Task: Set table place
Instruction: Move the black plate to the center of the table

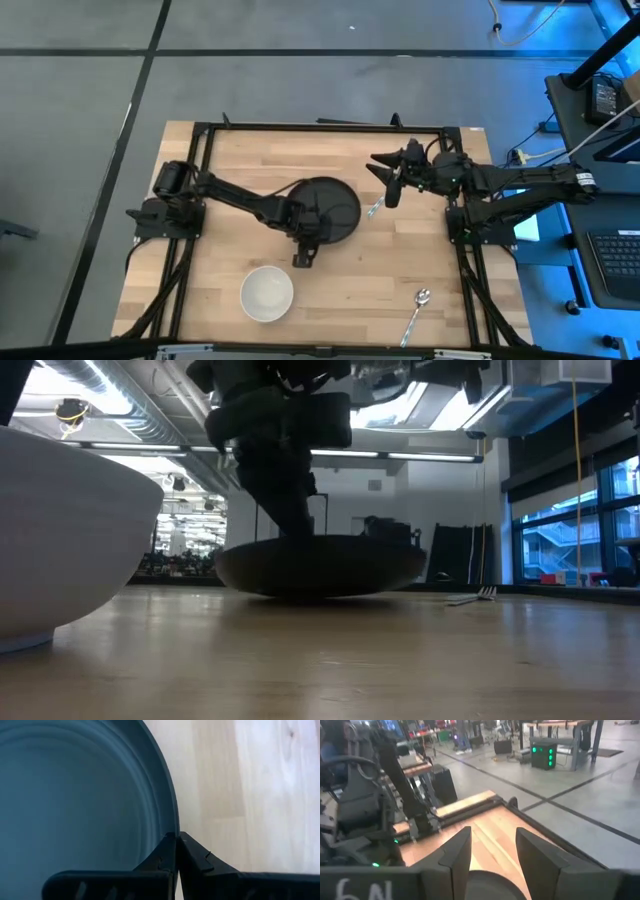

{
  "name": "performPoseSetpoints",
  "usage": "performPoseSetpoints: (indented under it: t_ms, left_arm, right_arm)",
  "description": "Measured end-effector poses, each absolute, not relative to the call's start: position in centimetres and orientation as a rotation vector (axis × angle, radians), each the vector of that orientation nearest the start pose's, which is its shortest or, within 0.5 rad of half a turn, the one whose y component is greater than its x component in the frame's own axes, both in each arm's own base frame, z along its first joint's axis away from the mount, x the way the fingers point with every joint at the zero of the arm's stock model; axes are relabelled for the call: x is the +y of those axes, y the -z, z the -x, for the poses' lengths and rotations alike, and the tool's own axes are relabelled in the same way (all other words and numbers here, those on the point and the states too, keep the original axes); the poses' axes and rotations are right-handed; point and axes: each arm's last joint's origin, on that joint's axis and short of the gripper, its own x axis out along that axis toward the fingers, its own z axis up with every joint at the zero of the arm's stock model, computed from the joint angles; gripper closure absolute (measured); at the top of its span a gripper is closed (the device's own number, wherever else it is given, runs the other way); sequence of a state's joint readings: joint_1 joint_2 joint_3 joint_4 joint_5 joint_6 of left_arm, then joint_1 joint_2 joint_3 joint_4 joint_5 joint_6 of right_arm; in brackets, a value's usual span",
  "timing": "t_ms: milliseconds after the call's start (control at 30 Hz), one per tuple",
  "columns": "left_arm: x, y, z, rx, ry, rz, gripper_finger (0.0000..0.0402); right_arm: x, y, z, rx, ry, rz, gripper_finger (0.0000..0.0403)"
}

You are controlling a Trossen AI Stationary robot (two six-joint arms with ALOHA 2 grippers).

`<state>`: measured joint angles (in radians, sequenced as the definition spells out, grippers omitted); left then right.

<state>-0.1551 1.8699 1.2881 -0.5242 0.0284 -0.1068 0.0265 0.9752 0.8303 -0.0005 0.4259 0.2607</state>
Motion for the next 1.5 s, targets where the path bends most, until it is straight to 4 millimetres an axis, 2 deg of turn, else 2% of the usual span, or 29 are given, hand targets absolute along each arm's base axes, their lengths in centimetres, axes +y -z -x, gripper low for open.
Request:
performPoseSetpoints:
  t_ms: [400,667,933,1367,1500]
  left_arm:
    - [-8.5,-16.0,-38.5,1.090,0.059,0.185,0.0401]
    - [-9.8,-15.9,-39.3,1.013,0.050,0.297,0.0390]
    - [-9.9,-15.9,-39.2,1.034,0.031,0.419,0.0361]
    - [-9.5,-15.9,-39.3,1.006,-0.026,0.372,0.0325]
    - [-9.2,-16.0,-39.6,0.991,-0.042,0.422,0.0324]
  right_arm:
    - [-0.6,-32.7,-21.6,0.142,0.421,-0.205,0.0247]
    - [-0.8,-32.5,-21.5,0.170,0.426,-0.197,0.0247]
    - [-0.9,-32.1,-21.4,0.206,0.430,-0.191,0.0247]
    - [-0.8,-31.8,-21.3,0.246,0.431,-0.181,0.0247]
    - [-0.8,-31.8,-21.3,0.246,0.431,-0.180,0.0247]
